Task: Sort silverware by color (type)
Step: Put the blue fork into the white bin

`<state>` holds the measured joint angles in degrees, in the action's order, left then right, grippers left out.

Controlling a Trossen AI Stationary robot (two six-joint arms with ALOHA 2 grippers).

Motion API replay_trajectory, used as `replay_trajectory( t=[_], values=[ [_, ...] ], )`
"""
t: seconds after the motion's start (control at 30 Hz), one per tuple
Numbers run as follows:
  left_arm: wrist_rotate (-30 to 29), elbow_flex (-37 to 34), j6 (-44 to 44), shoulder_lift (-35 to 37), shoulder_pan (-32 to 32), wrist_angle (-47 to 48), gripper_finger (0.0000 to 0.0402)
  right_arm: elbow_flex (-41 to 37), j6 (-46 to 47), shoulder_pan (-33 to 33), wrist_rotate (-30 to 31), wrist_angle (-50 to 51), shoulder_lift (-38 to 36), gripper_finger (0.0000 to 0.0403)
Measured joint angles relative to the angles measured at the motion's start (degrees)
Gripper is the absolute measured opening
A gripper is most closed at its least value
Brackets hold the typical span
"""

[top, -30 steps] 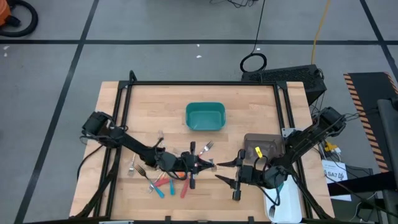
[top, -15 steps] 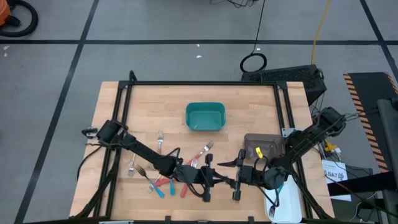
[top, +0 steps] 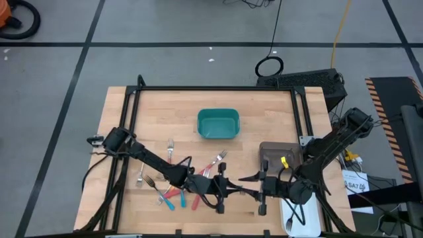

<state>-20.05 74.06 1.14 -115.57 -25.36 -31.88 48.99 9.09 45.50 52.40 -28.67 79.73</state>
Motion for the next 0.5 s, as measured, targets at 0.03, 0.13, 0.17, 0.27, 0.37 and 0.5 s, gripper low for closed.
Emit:
replay_trajectory(
  t=[0.03,0.13,0.17,0.27,0.37,0.5],
  values=[
    [0.02,0.00,0.16,0.00,0.00,0.04,0.0001,0.00,0.70,0.02,-0.04,1.24,-0.41,0.0115],
    [0.00,0.00,0.68,0.00,0.06,0.16,0.0001,0.00,2.27,0.01,-0.20,2.90,-0.89,0.0101],
    [0.00,0.00,0.70,0.00,0.14,0.17,0.0001,0.00,2.28,0.01,-0.20,3.19,-0.89,0.0095],
    [0.00,0.00,1.10,0.00,0.22,0.30,0.0001,0.00,2.27,-0.01,-0.20,3.78,-0.86,0.0077],
    [0.00,0.00,1.34,0.00,0.26,0.34,0.0001,0.00,1.96,0.01,-0.22,3.89,-0.86,0.0055],
    [-0.02,0.00,2.19,0.00,0.33,0.41,0.0001,0.00,0.78,0.01,-0.28,4.00,-0.86,0.0019]
  ],
)
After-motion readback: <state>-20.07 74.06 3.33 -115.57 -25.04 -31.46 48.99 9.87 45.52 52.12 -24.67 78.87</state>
